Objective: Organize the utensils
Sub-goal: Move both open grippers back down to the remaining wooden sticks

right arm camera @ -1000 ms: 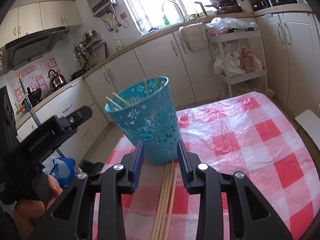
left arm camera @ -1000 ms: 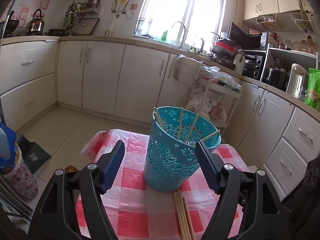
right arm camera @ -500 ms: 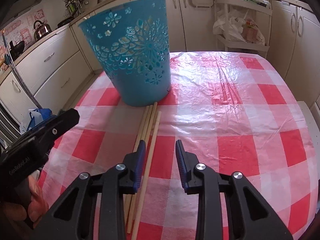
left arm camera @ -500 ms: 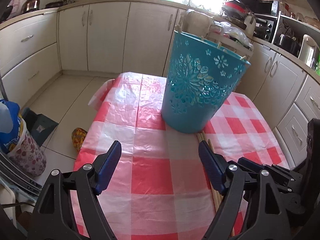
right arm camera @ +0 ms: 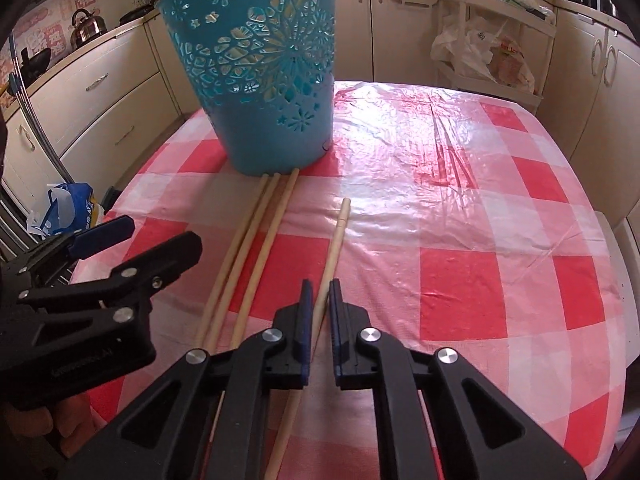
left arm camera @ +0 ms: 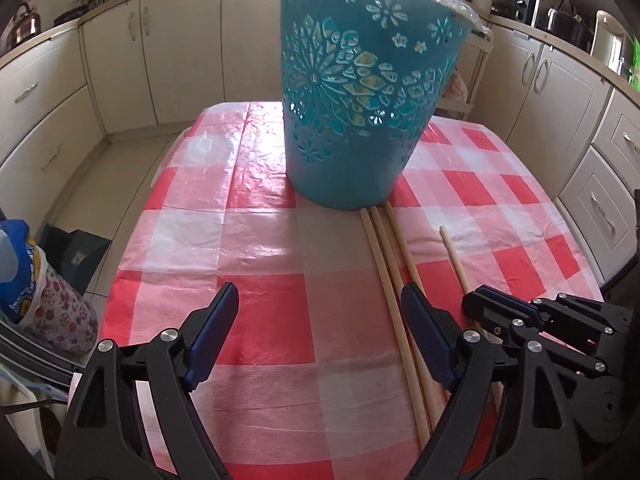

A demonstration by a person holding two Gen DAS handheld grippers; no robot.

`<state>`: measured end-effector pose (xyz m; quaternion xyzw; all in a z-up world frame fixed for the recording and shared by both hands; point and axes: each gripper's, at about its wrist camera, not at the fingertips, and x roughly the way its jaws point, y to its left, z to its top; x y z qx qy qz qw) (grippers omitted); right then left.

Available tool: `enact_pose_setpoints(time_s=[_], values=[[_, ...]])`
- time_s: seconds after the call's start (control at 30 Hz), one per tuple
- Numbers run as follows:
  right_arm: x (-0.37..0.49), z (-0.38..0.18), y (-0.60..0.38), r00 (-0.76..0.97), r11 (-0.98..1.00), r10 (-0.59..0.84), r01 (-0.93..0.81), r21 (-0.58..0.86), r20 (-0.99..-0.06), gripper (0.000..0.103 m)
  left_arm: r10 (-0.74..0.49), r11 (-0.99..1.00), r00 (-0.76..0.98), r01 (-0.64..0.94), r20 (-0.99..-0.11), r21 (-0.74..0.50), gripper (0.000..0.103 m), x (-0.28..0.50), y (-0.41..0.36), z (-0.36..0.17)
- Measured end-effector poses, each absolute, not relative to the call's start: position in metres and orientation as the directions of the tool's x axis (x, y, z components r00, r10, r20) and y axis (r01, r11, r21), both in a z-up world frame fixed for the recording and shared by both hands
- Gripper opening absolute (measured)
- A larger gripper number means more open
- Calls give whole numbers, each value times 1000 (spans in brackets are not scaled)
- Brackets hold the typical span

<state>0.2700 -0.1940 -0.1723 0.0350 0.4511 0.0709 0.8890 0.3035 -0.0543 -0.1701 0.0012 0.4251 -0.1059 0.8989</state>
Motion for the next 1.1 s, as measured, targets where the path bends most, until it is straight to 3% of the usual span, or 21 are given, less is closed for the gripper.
enact_pose_setpoints(time_s=[0.47,0.57,0.63,0.73,0.83,0.93,1.1], values=[[266,-172,-205,585,978,202,-84,190,-786,9,-113,975,556,224,-824,17,79,310,-81,-185],[266,-172,-204,585,980,197,-86,182,-787,9,-113,970,563,240,-818,31,64,307,-84,-183],[265,-172,-203,583,980,195,-93,174,-789,9,-122,967,568,252,-814,31,45,304,-82,-182],[262,-171,-199,574,980,200,-115,164,-794,9,-130,969,568,247,-813,18,27,303,-73,-180],[258,-171,-197,558,976,217,-139,168,-801,9,-151,971,557,239,-816,-17,13,304,-61,-178],[250,-170,-194,539,971,234,-166,171,-809,7,-180,968,537,246,-824,-52,5,302,-51,-177],[244,-169,-193,517,969,241,-171,176,-821,8,-239,961,502,247,-831,-127,5,287,-37,-177]])
